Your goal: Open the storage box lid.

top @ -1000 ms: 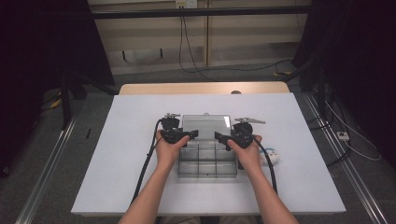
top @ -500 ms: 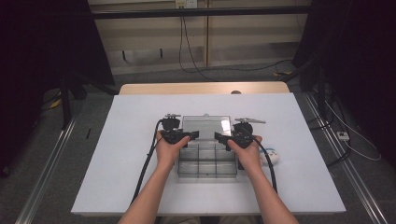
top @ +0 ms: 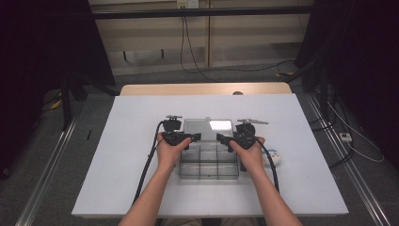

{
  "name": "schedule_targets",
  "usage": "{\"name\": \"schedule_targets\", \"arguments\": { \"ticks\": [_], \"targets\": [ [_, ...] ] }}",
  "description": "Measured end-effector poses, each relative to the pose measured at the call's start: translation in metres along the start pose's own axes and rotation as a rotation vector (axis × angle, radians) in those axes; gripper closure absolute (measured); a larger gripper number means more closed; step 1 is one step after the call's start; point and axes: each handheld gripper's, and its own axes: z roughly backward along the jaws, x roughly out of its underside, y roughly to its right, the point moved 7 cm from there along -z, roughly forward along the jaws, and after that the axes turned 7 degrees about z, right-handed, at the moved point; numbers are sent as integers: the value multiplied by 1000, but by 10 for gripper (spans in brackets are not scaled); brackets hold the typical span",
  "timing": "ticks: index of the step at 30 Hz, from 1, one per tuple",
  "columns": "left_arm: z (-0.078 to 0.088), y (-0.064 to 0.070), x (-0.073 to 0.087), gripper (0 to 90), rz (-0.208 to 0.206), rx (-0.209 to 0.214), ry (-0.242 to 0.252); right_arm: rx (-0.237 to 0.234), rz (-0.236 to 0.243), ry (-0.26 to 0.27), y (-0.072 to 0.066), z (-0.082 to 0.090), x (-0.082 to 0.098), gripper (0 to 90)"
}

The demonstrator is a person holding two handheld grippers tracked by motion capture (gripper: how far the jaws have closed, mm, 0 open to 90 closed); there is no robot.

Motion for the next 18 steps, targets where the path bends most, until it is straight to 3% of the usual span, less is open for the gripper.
{"name": "schedule_targets", "arguments": {
  "ticks": [8,18],
  "targets": [
    [1,-1,0,198,6,-1,-7,0,4,1,0,0,0,209],
    [9,0,-2,198,-26,2,-4,-15,38,6,-2,6,-3,192]
  ]
}}
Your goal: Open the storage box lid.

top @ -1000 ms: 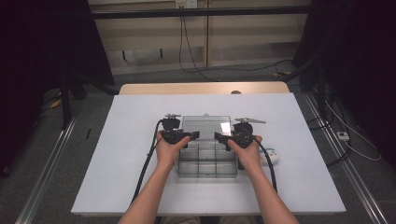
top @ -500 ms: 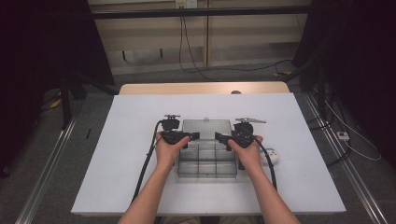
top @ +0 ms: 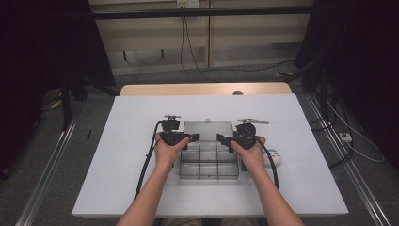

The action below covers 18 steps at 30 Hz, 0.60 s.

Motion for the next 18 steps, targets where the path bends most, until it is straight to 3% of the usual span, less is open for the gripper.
{"name": "schedule_targets", "arguments": {
  "ticks": [5,9,11,18],
  "targets": [
    [11,2,-3,178,-36,-1,17,-2,40,35,-1,17,-8,175],
    [26,5,-4,165,-70,5,44,2,109,50,0,37,-12,162],
    [33,6,-4,153,-83,10,60,-20,113,71,1,49,-13,162],
    [57,4,4,133,-135,16,100,23,196,80,9,83,-3,146]
  ]
}}
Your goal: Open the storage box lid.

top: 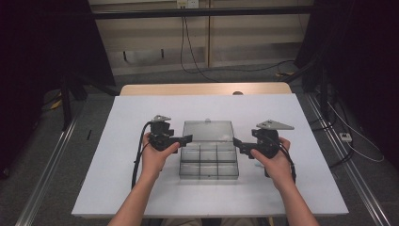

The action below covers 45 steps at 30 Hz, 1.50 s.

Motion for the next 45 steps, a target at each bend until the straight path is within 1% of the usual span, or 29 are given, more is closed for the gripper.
{"name": "schedule_targets", "arguments": {
  "ticks": [2,4,6,8,9,13,14,16,19,20,21,24,25,27,32,34,35,39,43,45],
  "targets": [
    [7,-1,3,130,-17,-1,6,20,34,-10,1,8,5,141],
    [13,-2,6,124,-29,4,8,20,54,-14,1,15,10,117],
    [19,-3,10,113,-33,12,19,20,43,-9,4,21,15,107],
    [25,-4,15,111,-46,13,25,35,44,-16,8,26,21,104],
    [27,-5,17,110,-53,4,29,43,41,-17,11,28,25,104],
    [39,-9,27,102,-89,-1,41,66,19,-29,22,35,41,104],
    [40,-10,29,100,-92,-2,43,79,16,-32,26,37,45,104],
    [44,-13,34,94,-106,-6,39,87,4,-34,31,39,51,105],
    [47,-17,42,87,-121,-4,35,111,14,-50,39,41,58,106],
    [47,-18,44,86,-121,-3,32,114,8,-52,41,41,59,106],
    [48,-19,46,83,-124,1,26,114,7,-53,43,41,61,106],
    [51,-21,49,79,-122,8,40,110,6,-54,46,39,64,108],
    [52,-22,50,78,-141,8,33,107,1,-56,46,38,66,109],
    [53,-22,52,72,-145,15,36,100,-4,-59,48,35,69,110],
    [56,-24,58,67,-185,22,13,99,-15,-67,52,28,75,113],
    [58,-27,60,65,-188,24,16,96,-14,-68,52,27,75,112],
    [58,-29,61,65,-182,22,20,98,-10,-73,52,26,76,111],
    [63,-37,65,66,-172,0,19,94,-7,-77,52,24,76,105],
    [66,-38,67,66,-169,-4,26,95,-2,-84,52,22,77,103],
    [66,-38,67,66,-174,-6,23,95,-4,-82,53,22,76,110]
  ]
}}
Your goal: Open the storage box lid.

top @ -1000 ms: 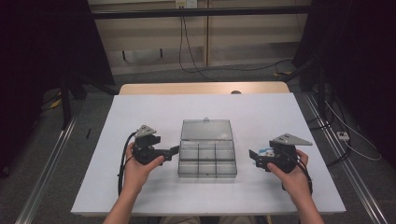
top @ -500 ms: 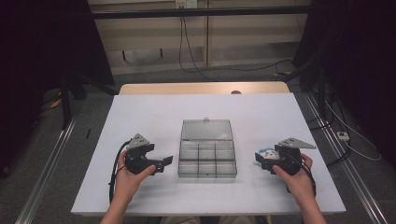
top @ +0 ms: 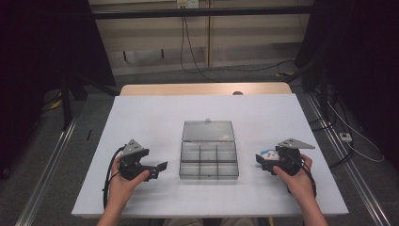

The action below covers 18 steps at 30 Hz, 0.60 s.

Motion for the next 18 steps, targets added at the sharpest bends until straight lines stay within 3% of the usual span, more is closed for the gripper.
{"name": "schedule_targets", "arguments": {
  "ticks": [8,13,15,18],
  "targets": [
    [-1,2,0,69,-4,5,5,27,-17,28,9,4,-6,120],
    [-1,2,0,69,0,9,3,7,-3,-31,6,-6,0,137],
    [-1,2,-1,69,5,9,8,-18,-5,-43,3,-6,2,139],
    [0,0,-1,70,10,4,13,-17,-1,-46,3,-2,5,158]
  ]
}}
